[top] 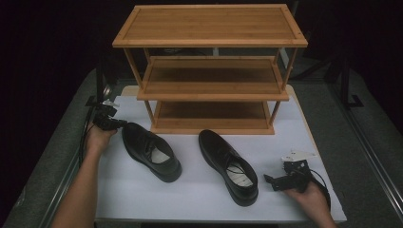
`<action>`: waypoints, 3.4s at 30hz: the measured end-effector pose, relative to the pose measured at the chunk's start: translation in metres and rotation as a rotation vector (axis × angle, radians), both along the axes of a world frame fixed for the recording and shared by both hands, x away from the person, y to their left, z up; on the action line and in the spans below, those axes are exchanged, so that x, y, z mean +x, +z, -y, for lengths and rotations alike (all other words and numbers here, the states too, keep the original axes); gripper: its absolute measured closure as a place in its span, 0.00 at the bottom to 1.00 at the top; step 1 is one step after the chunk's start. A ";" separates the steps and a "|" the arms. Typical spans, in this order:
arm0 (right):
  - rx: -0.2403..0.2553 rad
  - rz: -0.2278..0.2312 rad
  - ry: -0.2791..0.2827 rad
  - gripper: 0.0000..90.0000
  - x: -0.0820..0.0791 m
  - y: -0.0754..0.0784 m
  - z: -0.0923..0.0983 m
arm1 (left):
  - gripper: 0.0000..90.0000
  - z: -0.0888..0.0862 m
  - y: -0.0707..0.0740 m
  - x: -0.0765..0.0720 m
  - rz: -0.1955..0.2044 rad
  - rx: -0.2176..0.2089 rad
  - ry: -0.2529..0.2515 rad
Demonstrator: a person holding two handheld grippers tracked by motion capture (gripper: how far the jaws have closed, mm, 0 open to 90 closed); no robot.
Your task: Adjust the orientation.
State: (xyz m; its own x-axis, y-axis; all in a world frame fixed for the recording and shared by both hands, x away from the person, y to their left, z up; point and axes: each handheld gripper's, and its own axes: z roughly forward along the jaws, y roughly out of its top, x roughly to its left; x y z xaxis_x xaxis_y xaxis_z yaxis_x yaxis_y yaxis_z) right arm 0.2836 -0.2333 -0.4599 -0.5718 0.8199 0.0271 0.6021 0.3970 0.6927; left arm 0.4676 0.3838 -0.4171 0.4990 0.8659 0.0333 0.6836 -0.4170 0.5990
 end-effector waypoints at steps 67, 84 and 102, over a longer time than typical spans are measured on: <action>-0.002 -0.001 -0.001 0.00 0.000 0.000 0.000 | 1.00 0.064 0.002 -0.170 0.069 -0.138 -0.255; -0.002 -0.001 -0.001 0.00 0.000 0.000 0.000 | 1.00 0.095 -0.015 -0.187 0.009 -0.111 -0.344; -0.001 -0.001 -0.001 0.00 0.000 0.000 0.000 | 1.00 0.105 -0.013 -0.162 0.018 -0.079 -0.344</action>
State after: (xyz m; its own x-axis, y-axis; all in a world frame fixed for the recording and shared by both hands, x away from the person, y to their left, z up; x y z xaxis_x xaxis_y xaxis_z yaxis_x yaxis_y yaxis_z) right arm 0.2834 -0.2331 -0.4598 -0.5711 0.8205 0.0266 0.6031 0.3974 0.6916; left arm 0.3052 0.2785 -0.4296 0.7620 0.6474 -0.0160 0.5004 -0.5729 0.6491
